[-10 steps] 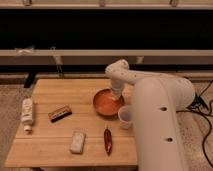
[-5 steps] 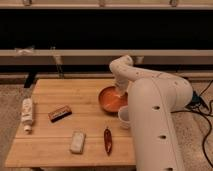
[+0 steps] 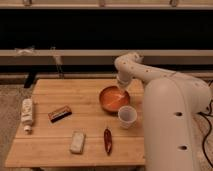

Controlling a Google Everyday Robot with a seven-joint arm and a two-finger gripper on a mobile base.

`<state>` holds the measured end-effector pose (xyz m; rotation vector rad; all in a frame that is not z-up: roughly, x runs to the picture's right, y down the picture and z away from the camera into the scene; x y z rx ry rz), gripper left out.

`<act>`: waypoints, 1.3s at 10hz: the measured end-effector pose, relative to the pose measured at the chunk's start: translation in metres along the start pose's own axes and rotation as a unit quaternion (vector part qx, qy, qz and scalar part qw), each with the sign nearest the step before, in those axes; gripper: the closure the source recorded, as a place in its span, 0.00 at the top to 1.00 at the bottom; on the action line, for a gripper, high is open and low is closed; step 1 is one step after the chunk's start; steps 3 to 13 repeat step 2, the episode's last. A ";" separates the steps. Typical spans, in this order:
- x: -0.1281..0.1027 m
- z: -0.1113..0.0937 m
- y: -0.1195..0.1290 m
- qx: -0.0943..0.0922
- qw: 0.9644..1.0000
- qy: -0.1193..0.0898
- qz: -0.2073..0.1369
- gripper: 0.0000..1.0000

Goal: Push the ceramic bowl across the table

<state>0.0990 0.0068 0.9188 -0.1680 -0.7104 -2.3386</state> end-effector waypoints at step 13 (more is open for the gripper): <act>0.011 -0.009 -0.011 0.012 0.999 0.021 -0.020 0.53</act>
